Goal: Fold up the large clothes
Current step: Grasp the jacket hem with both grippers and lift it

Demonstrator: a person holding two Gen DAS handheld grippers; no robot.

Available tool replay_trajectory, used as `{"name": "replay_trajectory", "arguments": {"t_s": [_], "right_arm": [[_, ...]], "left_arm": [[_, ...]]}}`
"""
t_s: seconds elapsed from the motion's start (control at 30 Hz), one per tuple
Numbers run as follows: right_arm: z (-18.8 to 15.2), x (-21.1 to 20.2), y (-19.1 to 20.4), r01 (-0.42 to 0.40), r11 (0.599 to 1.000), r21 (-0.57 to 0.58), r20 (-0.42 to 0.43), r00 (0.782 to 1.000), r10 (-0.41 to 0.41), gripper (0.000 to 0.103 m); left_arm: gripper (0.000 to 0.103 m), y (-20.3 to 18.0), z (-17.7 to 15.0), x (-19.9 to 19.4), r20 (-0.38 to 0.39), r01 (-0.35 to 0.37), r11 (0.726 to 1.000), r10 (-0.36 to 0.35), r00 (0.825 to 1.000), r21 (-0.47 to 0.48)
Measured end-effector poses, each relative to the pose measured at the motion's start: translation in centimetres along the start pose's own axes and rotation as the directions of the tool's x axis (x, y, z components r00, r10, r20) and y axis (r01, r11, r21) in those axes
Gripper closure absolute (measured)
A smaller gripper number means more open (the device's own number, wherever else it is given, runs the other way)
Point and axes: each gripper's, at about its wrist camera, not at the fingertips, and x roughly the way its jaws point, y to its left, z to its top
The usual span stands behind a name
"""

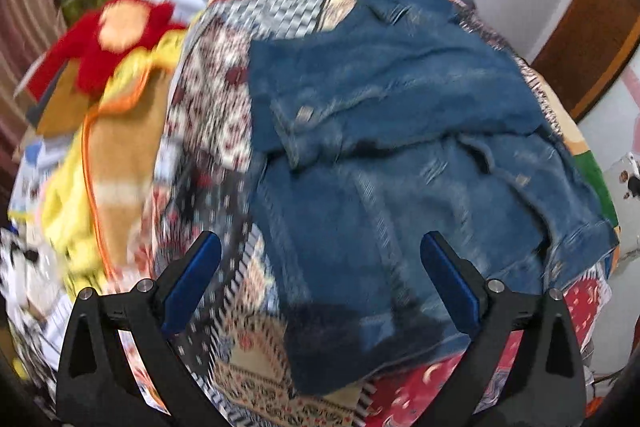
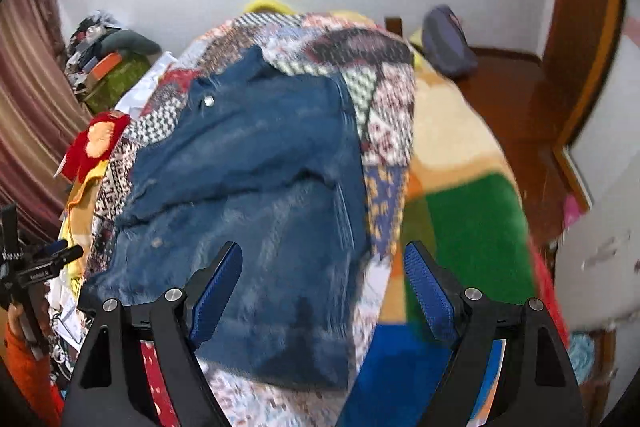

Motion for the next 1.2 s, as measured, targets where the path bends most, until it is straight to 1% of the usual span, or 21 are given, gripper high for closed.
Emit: {"name": "replay_trajectory", "arguments": {"t_s": [0.07, 0.13, 0.23, 0.37, 0.43, 0.47, 0.5, 0.53, 0.57, 0.6, 0.63, 0.7, 0.73, 0.77, 0.87, 0.9, 0.97, 1.03, 1.13, 1.2], "right_arm": [[-1.2, 0.9, -0.5, -0.001, 1.000, 0.017, -0.036, 0.999, 0.001, 0.021], [-2.5, 1.7, -1.0, 0.017, 0.999, 0.030, -0.071, 0.997, -0.015, 0.021], [-3.7, 2.1, -1.5, 0.031, 0.998, 0.058, -0.085, 0.996, -0.026, 0.021], [-4.7, 2.4, -1.7, -0.021, 0.995, 0.098, -0.093, 0.995, 0.030, 0.021], [-4.9, 2.5, -1.3, -0.040, 0.995, 0.093, -0.082, 0.995, 0.047, 0.021], [-5.0, 2.6, -1.1, -0.042, 0.995, 0.086, -0.081, 0.996, 0.049, 0.021], [-5.0, 2.9, -0.7, -0.045, 0.996, 0.072, -0.083, 0.995, 0.051, 0.021], [-5.0, 3.2, -0.3, -0.055, 0.997, 0.061, -0.089, 0.994, 0.061, 0.022], [-5.1, 3.6, 0.0, -0.072, 0.996, 0.053, -0.093, 0.993, 0.077, 0.022], [-5.3, 3.8, 0.2, -0.087, 0.995, 0.051, -0.095, 0.991, 0.092, 0.025], [-5.4, 4.1, 0.2, -0.096, 0.994, 0.053, -0.100, 0.990, 0.101, 0.030], [-5.7, 4.4, 0.2, -0.113, 0.992, 0.058, -0.096, 0.988, 0.119, 0.034], [-5.7, 4.3, 0.1, -0.119, 0.991, 0.063, -0.090, 0.988, 0.124, 0.040], [-5.8, 4.3, -0.1, -0.132, 0.988, 0.074, -0.087, 0.987, 0.139, 0.044], [-5.9, 4.0, -0.4, -0.136, 0.986, 0.100, -0.065, 0.988, 0.143, 0.054], [-5.9, 3.9, -0.6, -0.136, 0.985, 0.109, -0.055, 0.988, 0.143, 0.060], [-5.8, 3.9, -1.1, -0.158, 0.978, 0.138, -0.042, 0.985, 0.165, 0.064], [-5.6, 3.8, -1.3, -0.172, 0.974, 0.147, -0.036, 0.983, 0.179, 0.071], [-4.8, 3.6, -0.7, -0.174, 0.978, 0.113, -0.019, 0.984, 0.178, 0.077], [-4.0, 3.4, 0.0, -0.161, 0.984, 0.071, -0.011, 0.987, 0.163, 0.078]], "left_arm": [[0.002, 1.0, -1.4, 0.7, -0.027, 0.012, 0.999, -0.014, 1.000, -0.050], [0.002, 1.8, -2.7, 1.5, -0.056, 0.002, 0.996, -0.007, 0.998, -0.086], [0.002, 2.5, -4.5, 2.2, -0.088, 0.023, 0.991, -0.035, 0.996, -0.134], [0.002, 2.6, -6.0, 2.4, -0.088, 0.065, 0.981, -0.082, 0.993, -0.180], [0.003, 2.4, -6.3, 2.6, -0.080, 0.061, 0.980, -0.077, 0.994, -0.190], [0.004, 2.2, -6.5, 2.9, -0.081, 0.074, 0.979, -0.090, 0.993, -0.189], [0.010, 2.0, -6.7, 2.9, -0.081, 0.087, 0.978, -0.104, 0.991, -0.190], [0.019, 1.8, -6.8, 3.0, -0.081, 0.105, 0.976, -0.122, 0.989, -0.192], [0.023, 1.5, -6.9, 3.1, -0.081, 0.129, 0.973, -0.147, 0.986, -0.193], [0.030, 1.4, -6.9, 3.1, -0.078, 0.143, 0.971, -0.161, 0.984, -0.191], [0.035, 1.3, -6.9, 3.0, -0.074, 0.156, 0.970, -0.172, 0.982, -0.185], [0.040, 1.4, -6.9, 2.9, -0.072, 0.174, 0.967, -0.190, 0.979, -0.187], [0.045, 1.6, -7.0, 2.8, -0.074, 0.195, 0.961, -0.212, 0.974, -0.195], [0.047, 1.7, -7.1, 2.7, -0.074, 0.212, 0.957, -0.231, 0.970, -0.200], [0.051, 1.7, -7.1, 2.3, -0.067, 0.210, 0.960, -0.225, 0.972, -0.186], [0.055, 1.6, -7.1, 2.1, -0.063, 0.203, 0.963, -0.218, 0.974, -0.179], [0.062, 1.2, -6.9, 1.6, -0.047, 0.180, 0.971, -0.189, 0.981, -0.158], [0.070, 1.0, -6.5, 1.1, -0.025, 0.168, 0.975, -0.173, 0.985, -0.142], [0.077, 0.5, -5.4, 0.2, 0.016, 0.153, 0.981, -0.152, 0.988, -0.115], [0.080, 0.3, -4.3, -0.4, 0.040, 0.146, 0.985, -0.142, 0.989, -0.094]]}}
